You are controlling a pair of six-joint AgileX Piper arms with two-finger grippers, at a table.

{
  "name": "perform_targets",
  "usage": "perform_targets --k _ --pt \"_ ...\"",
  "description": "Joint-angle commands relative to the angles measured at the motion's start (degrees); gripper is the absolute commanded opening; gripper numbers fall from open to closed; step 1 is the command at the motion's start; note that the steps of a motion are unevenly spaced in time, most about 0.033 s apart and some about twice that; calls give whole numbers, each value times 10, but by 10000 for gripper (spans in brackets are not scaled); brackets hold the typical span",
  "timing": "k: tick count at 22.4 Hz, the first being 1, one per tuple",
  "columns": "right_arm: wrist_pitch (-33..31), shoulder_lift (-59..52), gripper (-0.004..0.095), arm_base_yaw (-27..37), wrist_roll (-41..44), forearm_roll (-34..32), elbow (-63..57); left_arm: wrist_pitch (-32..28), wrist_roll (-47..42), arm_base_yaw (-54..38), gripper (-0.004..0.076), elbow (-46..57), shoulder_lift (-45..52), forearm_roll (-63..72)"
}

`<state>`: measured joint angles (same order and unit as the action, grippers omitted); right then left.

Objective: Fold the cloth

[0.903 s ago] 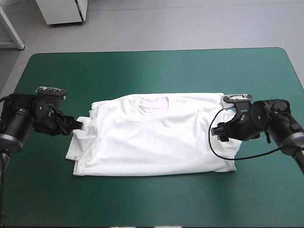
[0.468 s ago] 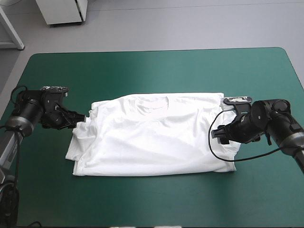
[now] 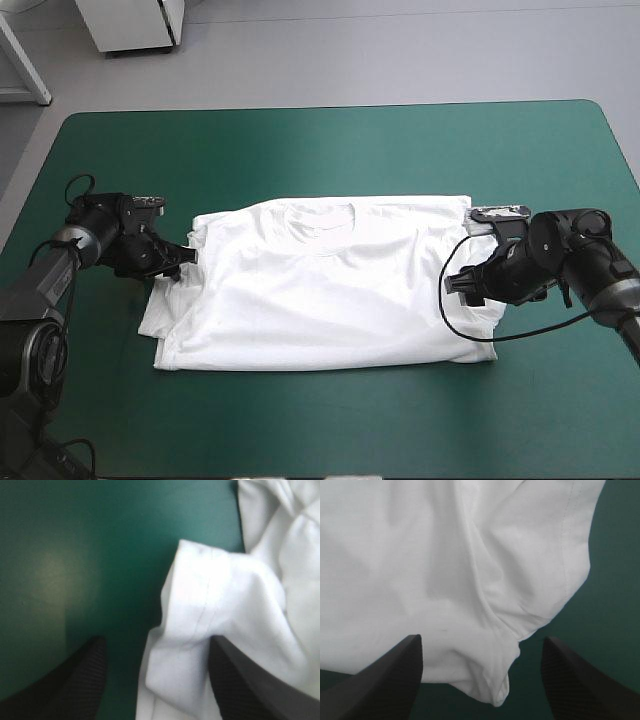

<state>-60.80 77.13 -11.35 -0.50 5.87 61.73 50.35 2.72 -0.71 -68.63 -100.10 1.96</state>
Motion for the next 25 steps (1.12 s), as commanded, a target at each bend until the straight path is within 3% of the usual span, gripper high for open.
perform_targets --k 1,3,5,6,8,11,20,25 --pt "7 -19 619 1 -1 2 17 -12 13 2 437 -6 -7 48" --pt "6 -19 619 1 -1 2 17 -9 23 2 400 -1 -8 59" --pt "6 -19 619 1 -1 2 17 -9 29 2 314 4 -8 65" --pt "7 -19 619 1 -1 -2 17 -9 41 2 176 11 -8 65" --pt "6 -19 619 1 -1 -6 17 -14 50 2 -6 23 -8 58" --pt "6 -19 619 1 -1 -6 17 -11 46 2 -3 25 -1 28" --pt "17 -19 619 1 0 1 17 -3 -114 2 -9 25 130 -113" --pt "25 -19 619 1 0 3 17 -6 -115 2 -9 25 154 -113"
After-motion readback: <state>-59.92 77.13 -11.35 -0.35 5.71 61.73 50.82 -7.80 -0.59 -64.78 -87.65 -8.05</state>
